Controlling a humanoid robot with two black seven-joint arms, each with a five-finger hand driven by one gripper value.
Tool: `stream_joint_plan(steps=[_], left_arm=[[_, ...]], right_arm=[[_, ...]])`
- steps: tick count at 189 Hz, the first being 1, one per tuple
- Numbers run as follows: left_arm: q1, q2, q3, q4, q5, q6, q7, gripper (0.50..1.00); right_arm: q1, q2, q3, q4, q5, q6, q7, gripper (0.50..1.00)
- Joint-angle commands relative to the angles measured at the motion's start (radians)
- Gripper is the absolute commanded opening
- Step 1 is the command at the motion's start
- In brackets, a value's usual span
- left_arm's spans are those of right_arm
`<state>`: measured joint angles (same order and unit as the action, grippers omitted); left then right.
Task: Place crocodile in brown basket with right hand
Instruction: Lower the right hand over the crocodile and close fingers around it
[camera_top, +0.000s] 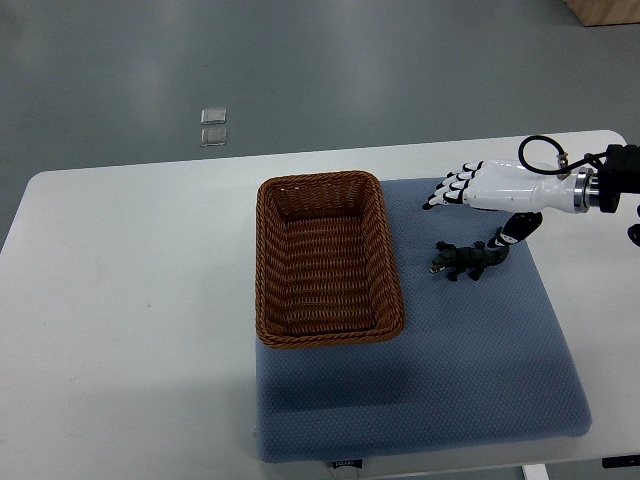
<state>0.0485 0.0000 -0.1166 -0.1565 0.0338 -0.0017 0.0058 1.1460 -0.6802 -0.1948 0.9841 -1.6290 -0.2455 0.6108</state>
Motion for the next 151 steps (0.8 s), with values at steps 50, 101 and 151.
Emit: stream_joint_plan(steps=[50,101,151], left_arm=[[0.001,0.0,0.0,0.0,0.0,0.0,0.0,1.0],[0.001,0.0,0.0,0.0,0.0,0.0,0.0,1.0],[-0.001,0.0,0.0,0.0,0.0,0.0,-0.001,1.0]], right_arm=[[0.001,0.013,-0.06,0.004,-0.066,0.002,0.0,0.926],[0.0,0.044,-0.058,-0.016,-0.066,0.002,0.0,0.926],[-0.008,0.077,-0.06,-0.062,-0.077,0.006,0.0,0.926]])
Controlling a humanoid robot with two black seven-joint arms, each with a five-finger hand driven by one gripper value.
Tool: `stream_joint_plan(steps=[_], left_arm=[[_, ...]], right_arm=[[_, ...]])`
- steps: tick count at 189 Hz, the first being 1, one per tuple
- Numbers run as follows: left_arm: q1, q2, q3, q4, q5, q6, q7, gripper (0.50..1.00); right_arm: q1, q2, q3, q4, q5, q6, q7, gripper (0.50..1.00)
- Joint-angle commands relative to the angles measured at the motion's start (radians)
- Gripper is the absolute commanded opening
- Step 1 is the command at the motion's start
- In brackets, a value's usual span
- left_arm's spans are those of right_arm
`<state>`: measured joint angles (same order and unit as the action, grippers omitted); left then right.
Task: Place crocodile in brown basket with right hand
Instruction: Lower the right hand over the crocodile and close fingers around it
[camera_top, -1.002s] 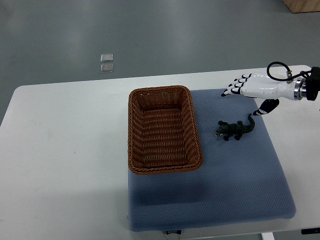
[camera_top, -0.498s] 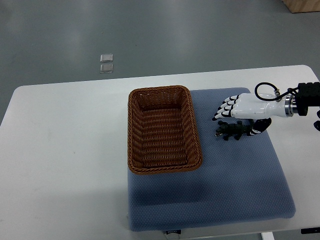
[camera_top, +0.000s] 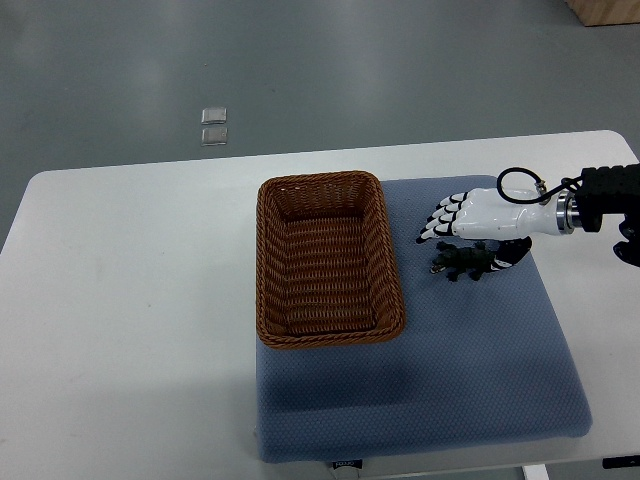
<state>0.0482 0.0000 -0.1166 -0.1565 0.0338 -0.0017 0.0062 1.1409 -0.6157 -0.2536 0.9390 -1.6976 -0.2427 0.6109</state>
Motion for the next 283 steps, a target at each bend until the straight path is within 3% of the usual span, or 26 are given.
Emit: stream_joint_plan(steps=[1,99,120,150,163,188,206,244,283], left_arm=[[-0.001,0.0,0.0,0.0,0.0,0.0,0.0,1.0],[0.001,0.0,0.0,0.0,0.0,0.0,-0.002,1.0],[0.001,0.0,0.0,0.0,0.0,0.0,0.0,1.0],[0.001,0.0,0.0,0.0,0.0,0.0,0.0,1.0],[-0.001,0.0,0.0,0.0,0.0,0.0,0.0,1.0],[0.001,0.0,0.0,0.0,0.0,0.0,0.0,1.0],[0.001,0.0,0.0,0.0,0.0,0.0,0.0,1.0],[-0.001,0.0,0.0,0.0,0.0,0.0,0.0,1.0],[-0.001,0.0,0.0,0.0,0.0,0.0,-0.002,1.0]], right_arm=[[-0.003,0.016,-0.001,-0.02,-0.008,0.006,0.0,0.924],[-0.038,0.044,0.0,-0.078,-0.016,0.025,0.0,0.924],[-0.039,0.044,0.002,-0.083,-0.016,0.023,0.0,0.905],[-0.041,0.05,0.0,-0.089,-0.016,0.025,0.0,0.801],[-0.041,0.05,0.0,-0.089,-0.016,0.025,0.0,0.791],[-0.039,0.05,0.0,-0.091,-0.016,0.025,0.0,0.725],[-0.041,0.051,-0.001,-0.091,-0.016,0.025,0.0,0.717],[-0.041,0.05,-0.001,-0.091,-0.028,0.036,0.0,0.576],[-0.039,0.048,-0.007,-0.091,-0.03,0.036,0.0,0.5]])
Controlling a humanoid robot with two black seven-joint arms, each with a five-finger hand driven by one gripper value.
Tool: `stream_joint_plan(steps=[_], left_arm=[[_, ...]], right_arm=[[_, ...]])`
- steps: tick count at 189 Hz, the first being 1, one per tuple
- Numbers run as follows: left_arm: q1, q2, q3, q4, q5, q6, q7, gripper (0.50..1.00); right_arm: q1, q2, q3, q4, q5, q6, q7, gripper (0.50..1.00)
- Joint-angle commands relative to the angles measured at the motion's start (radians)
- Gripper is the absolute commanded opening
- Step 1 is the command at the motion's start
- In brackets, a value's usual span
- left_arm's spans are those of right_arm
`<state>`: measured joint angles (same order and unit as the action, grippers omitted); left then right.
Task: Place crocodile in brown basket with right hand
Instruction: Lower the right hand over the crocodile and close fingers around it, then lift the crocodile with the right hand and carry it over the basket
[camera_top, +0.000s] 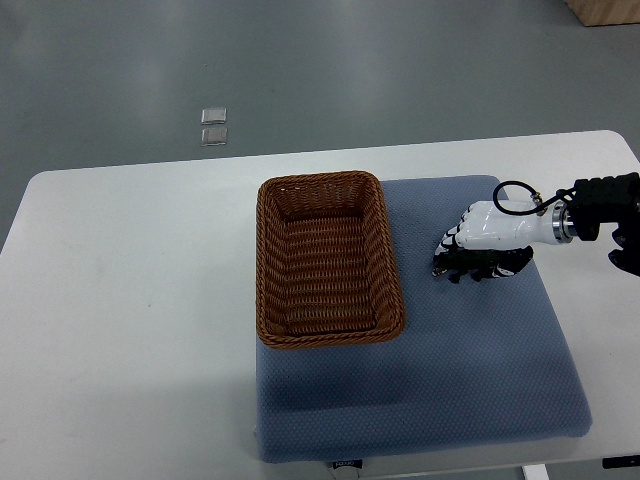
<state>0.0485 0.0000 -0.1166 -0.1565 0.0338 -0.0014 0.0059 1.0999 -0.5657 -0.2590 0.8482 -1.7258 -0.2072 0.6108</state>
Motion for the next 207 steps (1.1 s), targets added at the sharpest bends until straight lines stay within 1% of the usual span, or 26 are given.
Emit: stream_joint_plan(steps=[1,89,147,191,207], left_arm=[[0.001,0.0,0.0,0.0,0.0,0.0,0.0,1.0],[0.001,0.0,0.0,0.0,0.0,0.0,0.0,1.0],[0.001,0.0,0.0,0.0,0.0,0.0,0.0,1.0],[0.001,0.0,0.0,0.0,0.0,0.0,0.0,1.0],[0.001,0.0,0.0,0.0,0.0,0.0,0.0,1.0]], right_arm=[[0.001,-0.002,-0.002,0.0,0.0,0.0,0.0,0.5],[0.017,-0.022,0.012,0.0,0.014,-0.001,0.0,0.5],[0.095,-0.049,0.017,0.003,0.018,-0.001,0.0,0.5],[0.183,-0.014,0.033,0.015,0.022,0.031,0.0,0.5],[0.21,0.024,0.061,0.022,0.025,0.068,0.0,0.5]])
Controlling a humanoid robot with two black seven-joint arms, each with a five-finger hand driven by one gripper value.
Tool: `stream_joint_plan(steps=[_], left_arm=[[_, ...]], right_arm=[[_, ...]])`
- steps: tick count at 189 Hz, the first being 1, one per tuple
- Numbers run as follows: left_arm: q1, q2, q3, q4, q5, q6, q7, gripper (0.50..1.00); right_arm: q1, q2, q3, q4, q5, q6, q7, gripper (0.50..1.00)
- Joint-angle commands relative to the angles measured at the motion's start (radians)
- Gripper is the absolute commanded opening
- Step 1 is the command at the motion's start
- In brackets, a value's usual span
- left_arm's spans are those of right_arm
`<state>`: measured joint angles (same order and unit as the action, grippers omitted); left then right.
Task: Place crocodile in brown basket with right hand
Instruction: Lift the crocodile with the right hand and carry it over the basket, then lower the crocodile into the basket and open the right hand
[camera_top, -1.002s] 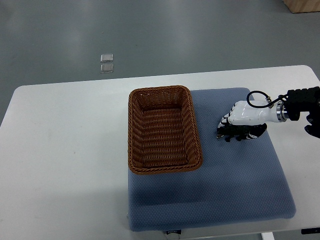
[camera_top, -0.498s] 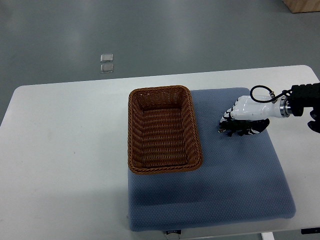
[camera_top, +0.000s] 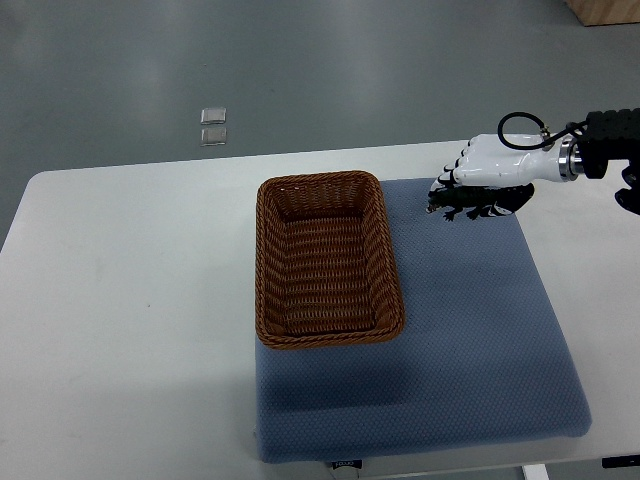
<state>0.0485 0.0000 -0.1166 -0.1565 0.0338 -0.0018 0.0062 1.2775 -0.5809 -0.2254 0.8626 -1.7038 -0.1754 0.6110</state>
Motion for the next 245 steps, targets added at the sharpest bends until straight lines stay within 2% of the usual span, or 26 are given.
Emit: stream_joint_plan(steps=[1,77,113,152,163,171,172,173,174,175,176,177,178,179,180,184,203,217,245], left_arm=[[0.001,0.0,0.0,0.0,0.0,0.0,0.0,1.0],[0.001,0.0,0.0,0.0,0.0,0.0,0.0,1.0],[0.001,0.0,0.0,0.0,0.0,0.0,0.0,1.0],[-0.001,0.0,0.0,0.0,0.0,0.0,0.0,1.0],[0.001,0.0,0.0,0.0,0.0,0.0,0.0,1.0],[0.001,0.0,0.0,0.0,0.0,0.0,0.0,1.0],[0.001,0.0,0.0,0.0,0.0,0.0,0.0,1.0],[0.001,0.0,0.0,0.0,0.0,0.0,0.0,1.0],[0.001,0.0,0.0,0.0,0.0,0.0,0.0,1.0],[0.001,0.0,0.0,0.0,0.0,0.0,0.0,1.0],[0.001,0.0,0.0,0.0,0.0,0.0,0.0,1.0],[0.001,0.0,0.0,0.0,0.0,0.0,0.0,1.0],[-0.001,0.0,0.0,0.0,0.0,0.0,0.0,1.0],[-0.001,0.0,0.0,0.0,0.0,0.0,0.0,1.0],[-0.001,0.0,0.0,0.0,0.0,0.0,0.0,1.0],[0.001,0.0,0.0,0.0,0.0,0.0,0.0,1.0],[0.001,0.0,0.0,0.0,0.0,0.0,0.0,1.0],[0.001,0.0,0.0,0.0,0.0,0.0,0.0,1.0],[0.001,0.0,0.0,0.0,0.0,0.0,0.0,1.0]], right_arm=[[0.034,0.045,0.031,0.009,0.003,0.042,0.0,0.5],[0.059,0.306,0.219,0.029,0.003,0.247,0.0,0.5],[0.029,0.371,0.215,0.026,-0.002,0.255,0.0,0.5],[-0.013,0.395,0.209,0.013,-0.011,0.255,0.0,0.502],[-0.02,0.397,0.21,0.012,-0.011,0.254,0.0,0.552],[-0.024,0.397,0.21,0.01,-0.011,0.252,0.0,0.613],[-0.027,0.395,0.212,0.01,-0.011,0.252,0.0,0.639],[-0.027,0.395,0.212,0.01,-0.011,0.252,0.0,0.639],[-0.029,0.395,0.213,0.009,-0.011,0.252,0.0,0.668],[-0.029,0.395,0.213,0.009,-0.011,0.252,0.0,0.668],[-0.029,0.395,0.213,0.009,-0.01,0.251,0.0,0.702],[-0.029,0.395,0.213,0.009,-0.01,0.251,0.0,0.703],[-0.03,0.395,0.215,0.009,-0.008,0.251,0.0,0.735],[-0.03,0.395,0.215,0.009,-0.008,0.251,0.0,0.735],[-0.032,0.395,0.215,0.009,-0.007,0.249,0.0,0.768],[-0.035,0.394,0.216,0.009,-0.004,0.248,0.0,0.809],[-0.044,0.389,0.224,0.009,0.004,0.241,0.0,0.903],[-0.047,0.383,0.227,0.009,0.006,0.24,0.0,0.923],[-0.05,0.372,0.278,0.009,0.007,0.248,0.0,0.924]])
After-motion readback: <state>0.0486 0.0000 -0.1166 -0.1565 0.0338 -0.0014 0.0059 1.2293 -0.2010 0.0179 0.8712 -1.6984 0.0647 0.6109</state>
